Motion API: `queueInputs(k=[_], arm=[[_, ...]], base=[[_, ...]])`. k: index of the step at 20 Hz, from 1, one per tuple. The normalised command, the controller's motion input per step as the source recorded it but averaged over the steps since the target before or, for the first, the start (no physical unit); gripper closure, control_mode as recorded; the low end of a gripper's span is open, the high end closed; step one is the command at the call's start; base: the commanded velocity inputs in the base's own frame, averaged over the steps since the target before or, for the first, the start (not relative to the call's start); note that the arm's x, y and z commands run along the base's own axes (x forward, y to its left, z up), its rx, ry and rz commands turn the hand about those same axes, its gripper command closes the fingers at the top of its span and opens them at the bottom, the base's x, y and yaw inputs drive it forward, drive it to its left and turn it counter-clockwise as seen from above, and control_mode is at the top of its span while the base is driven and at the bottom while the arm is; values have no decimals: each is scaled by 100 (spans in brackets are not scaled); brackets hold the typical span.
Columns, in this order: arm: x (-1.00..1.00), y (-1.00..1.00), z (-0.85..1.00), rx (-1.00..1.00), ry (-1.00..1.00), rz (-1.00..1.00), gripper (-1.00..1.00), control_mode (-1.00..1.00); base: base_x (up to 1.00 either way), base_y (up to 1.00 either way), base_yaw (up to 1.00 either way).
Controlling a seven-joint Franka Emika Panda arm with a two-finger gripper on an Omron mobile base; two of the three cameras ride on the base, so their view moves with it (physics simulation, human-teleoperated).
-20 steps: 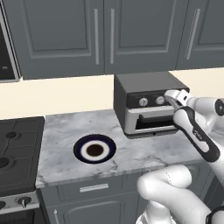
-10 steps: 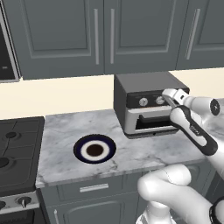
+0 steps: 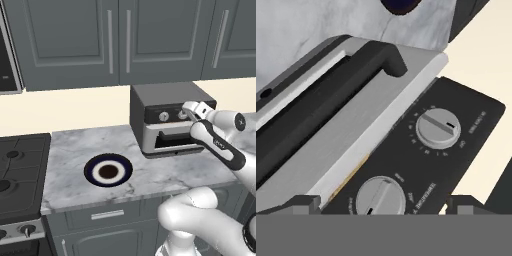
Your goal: Pull the toaster oven rack outwards. Pick up the baguette from the plate and place it on the toaster oven rack. Close the toaster oven door fully and set the temperature to the lowest setting.
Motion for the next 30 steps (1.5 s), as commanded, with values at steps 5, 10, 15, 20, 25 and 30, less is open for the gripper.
queueInputs(k=[5, 10, 15, 20, 25, 30], arm=[[22, 0, -10, 0, 0, 0, -100, -100], [22, 0, -11, 1, 0, 0, -100, -100], [23, -2, -14, 0, 0, 0, -100, -100], [24, -7, -16, 1, 0, 0, -100, -100], [25, -14, -18, 3, 0, 0, -100, -100], [19, -15, -20, 3, 0, 0, -100, -100]], base=[[0, 0, 0], [0, 0, 0], [0, 0, 0], [0, 0, 0], [0, 0, 0], [0, 0, 0]])
